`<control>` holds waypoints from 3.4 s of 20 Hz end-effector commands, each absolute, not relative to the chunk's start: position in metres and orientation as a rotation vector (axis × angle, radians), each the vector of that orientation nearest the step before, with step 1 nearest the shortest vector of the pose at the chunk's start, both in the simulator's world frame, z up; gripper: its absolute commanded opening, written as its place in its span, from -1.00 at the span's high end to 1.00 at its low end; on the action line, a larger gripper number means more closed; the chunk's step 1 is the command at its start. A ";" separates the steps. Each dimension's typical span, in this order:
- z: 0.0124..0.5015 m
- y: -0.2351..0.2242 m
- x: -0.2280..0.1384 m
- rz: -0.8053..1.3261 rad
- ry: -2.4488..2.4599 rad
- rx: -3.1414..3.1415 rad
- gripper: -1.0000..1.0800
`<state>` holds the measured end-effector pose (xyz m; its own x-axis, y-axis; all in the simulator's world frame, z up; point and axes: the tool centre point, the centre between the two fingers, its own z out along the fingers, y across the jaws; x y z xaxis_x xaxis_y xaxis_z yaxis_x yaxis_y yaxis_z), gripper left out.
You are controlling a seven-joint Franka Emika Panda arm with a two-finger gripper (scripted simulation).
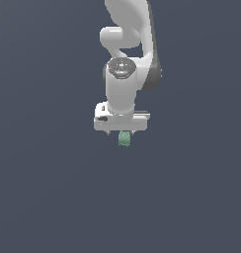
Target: Pick up the object and move it to a goal position.
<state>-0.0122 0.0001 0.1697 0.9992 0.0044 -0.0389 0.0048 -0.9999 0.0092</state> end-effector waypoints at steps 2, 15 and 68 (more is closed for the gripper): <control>0.170 -0.001 -0.012 -0.061 0.006 3.132 -0.92; 0.167 -0.024 -0.014 -0.066 -0.060 3.144 -0.92; 0.039 0.022 -0.074 0.000 -0.217 3.134 1.00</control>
